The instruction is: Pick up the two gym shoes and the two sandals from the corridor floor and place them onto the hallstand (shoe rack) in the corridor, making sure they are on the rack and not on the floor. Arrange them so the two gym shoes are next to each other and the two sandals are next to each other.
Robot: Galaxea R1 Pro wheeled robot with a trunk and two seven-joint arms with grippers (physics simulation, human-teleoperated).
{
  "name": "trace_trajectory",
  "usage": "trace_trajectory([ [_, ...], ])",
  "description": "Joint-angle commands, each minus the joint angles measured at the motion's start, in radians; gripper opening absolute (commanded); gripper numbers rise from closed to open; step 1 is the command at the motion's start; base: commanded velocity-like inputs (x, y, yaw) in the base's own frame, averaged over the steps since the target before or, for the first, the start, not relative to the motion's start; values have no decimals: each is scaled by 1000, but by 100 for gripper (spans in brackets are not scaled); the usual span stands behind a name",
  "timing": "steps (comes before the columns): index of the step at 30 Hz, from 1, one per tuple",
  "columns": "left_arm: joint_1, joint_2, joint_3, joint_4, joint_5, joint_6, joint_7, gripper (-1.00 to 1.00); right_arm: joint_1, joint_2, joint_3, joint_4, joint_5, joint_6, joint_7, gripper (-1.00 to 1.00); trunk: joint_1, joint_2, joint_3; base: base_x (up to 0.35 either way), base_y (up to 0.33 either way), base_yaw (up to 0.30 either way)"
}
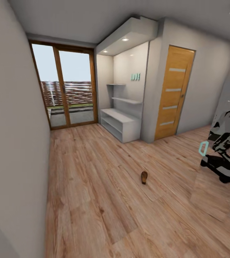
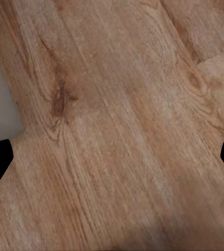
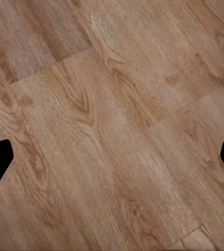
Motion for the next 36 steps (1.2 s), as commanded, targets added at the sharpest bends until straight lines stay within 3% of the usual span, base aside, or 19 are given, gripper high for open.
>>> trace_trajectory([
  [1, 1, 1, 1, 0, 3, -3, -1, 100, -1, 0, -9, 1, 0, -7, 0, 100, 0, -1, -1, 0, 0, -300],
  [11, 8, 11, 1, -1, 1, -6, 0, 100, -1, 1, -78, 39, 1, -34, 4, 100, 0, -1, -1, 0, 0, -300],
  [22, 9, 13, 2, 0, 1, -6, 4, 100, -1, 1, -83, 51, 1, -35, 6, 100, 0, -1, -8, 0, 0, -284],
  [36, 3, 34, 6, -1, 1, -8, 8, 100, -1, 0, -85, 50, 2, -35, 7, 100, 54, -99, -66, 0, 0, -252],
])
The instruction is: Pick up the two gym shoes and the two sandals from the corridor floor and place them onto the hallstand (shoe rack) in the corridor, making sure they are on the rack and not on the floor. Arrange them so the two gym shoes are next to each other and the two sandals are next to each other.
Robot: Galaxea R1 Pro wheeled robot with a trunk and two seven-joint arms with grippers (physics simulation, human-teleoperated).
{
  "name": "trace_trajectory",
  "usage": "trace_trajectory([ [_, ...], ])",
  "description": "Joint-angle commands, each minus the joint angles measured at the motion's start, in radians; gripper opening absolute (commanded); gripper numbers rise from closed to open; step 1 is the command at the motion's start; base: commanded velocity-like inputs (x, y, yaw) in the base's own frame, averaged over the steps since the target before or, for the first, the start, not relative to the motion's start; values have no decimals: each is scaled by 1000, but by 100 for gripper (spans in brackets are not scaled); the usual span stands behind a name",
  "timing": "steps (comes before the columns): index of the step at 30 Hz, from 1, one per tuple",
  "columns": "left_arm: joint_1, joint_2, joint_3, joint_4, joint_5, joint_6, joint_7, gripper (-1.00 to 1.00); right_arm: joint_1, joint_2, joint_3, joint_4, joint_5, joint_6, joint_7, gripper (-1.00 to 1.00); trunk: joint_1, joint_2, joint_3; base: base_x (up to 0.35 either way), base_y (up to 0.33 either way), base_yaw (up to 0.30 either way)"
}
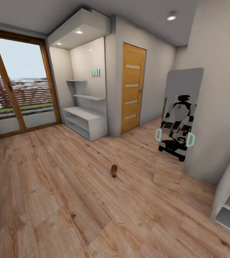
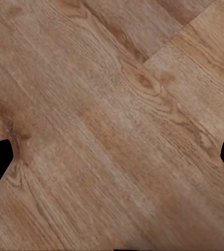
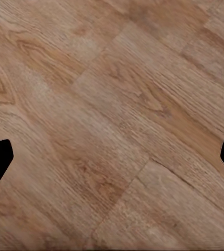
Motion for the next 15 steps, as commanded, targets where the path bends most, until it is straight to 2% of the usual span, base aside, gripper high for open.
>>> trace_trajectory([
  [1, -7, 1, 3, 0, 3, -7, 0, 100, -1, 0, -2, -6, -1, -3, 1, 100, 4, -8, -5, 0, 0, -236],
  [5, -28, -1, 3, -8, 3, -7, 1, 100, -3, -2, -3, -38, -2, -3, 1, 100, 19, -36, -22, 0, 0, -242],
  [15, -119, -16, 0, -18, 4, 4, 3, 100, -8, -7, -5, -141, -1, -3, -1, 100, 58, -106, -63, 0, 0, -251],
])
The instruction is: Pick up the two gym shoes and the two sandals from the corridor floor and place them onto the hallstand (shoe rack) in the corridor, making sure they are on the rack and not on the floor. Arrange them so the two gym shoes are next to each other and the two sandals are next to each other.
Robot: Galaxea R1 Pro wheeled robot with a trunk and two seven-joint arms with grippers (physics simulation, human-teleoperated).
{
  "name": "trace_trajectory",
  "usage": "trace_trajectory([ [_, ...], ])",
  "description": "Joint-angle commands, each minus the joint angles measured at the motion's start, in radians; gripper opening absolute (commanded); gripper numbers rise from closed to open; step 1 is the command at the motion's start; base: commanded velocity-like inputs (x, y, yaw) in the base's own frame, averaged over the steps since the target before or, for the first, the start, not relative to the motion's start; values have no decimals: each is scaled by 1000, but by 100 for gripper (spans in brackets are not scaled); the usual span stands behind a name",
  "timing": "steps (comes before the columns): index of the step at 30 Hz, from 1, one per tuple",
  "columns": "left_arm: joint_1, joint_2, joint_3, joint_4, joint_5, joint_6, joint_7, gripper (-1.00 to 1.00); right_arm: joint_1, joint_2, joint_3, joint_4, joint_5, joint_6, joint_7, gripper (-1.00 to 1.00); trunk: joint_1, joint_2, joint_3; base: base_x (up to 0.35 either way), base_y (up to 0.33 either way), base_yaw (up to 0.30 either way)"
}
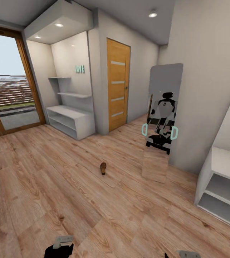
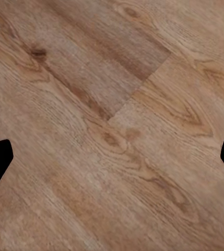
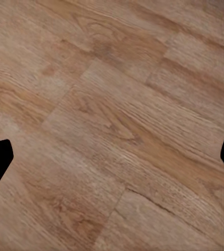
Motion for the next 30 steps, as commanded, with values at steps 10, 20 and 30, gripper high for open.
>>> trace_trajectory([
  [10, -19, 1, -1, 6, 2, -6, 0, 100, -1, -10, -3, 2, 2, -4, 0, 100, 38, -71, -40, 0, 0, -264],
  [20, -20, 1, 0, 8, 3, -8, -1, 100, -1, -25, -2, 73, 5, -95, 0, 100, 77, -141, -80, 0, 0, -254],
  [30, -20, 3, 0, 2, 3, -8, -1, 100, -1, -39, 0, 102, 8, -148, 1, 100, 115, -211, -117, 0, 0, -107],
])
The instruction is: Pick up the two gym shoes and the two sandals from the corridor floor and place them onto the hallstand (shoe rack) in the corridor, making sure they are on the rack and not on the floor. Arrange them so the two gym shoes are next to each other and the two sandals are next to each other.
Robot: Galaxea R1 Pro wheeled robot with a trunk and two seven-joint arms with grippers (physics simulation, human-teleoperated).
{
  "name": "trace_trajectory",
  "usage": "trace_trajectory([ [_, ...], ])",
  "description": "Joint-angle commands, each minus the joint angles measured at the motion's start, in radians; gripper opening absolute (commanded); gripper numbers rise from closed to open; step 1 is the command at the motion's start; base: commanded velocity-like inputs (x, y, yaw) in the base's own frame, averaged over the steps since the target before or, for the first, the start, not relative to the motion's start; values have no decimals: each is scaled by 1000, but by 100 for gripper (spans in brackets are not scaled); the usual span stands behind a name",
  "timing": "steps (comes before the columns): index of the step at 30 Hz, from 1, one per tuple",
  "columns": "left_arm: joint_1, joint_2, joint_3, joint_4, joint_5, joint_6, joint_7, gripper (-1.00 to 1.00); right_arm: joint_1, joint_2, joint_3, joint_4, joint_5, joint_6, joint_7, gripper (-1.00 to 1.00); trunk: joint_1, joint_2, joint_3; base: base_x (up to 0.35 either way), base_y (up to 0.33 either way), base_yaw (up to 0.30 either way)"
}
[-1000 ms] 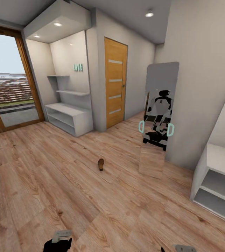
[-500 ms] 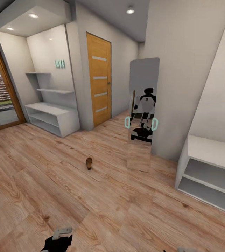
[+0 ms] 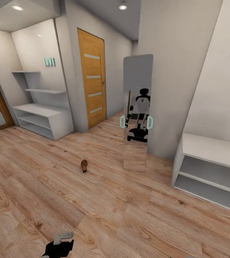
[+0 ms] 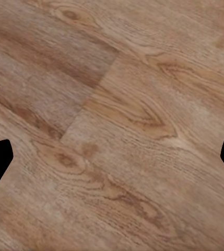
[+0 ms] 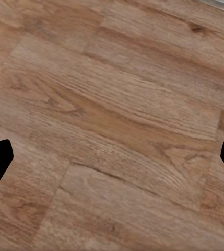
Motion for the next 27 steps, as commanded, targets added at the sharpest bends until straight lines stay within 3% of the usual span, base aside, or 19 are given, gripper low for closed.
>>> trace_trajectory([
  [1, -1, 0, 1, 1, 3, -3, 0, 100, -1, 0, -1, 1, 1, -3, 0, 100, 4, -8, -4, 0, 0, -6],
  [9, -1, -1, 0, 1, 4, -3, 0, 100, -1, -1, -2, 2, 1, -6, -6, 100, 34, -64, -29, 0, 0, -102],
  [27, -1, 0, 1, -1, 4, -6, -1, 100, -1, -1, -2, 3, 1, -6, -6, 100, 103, -190, -86, 0, 0, -281],
])
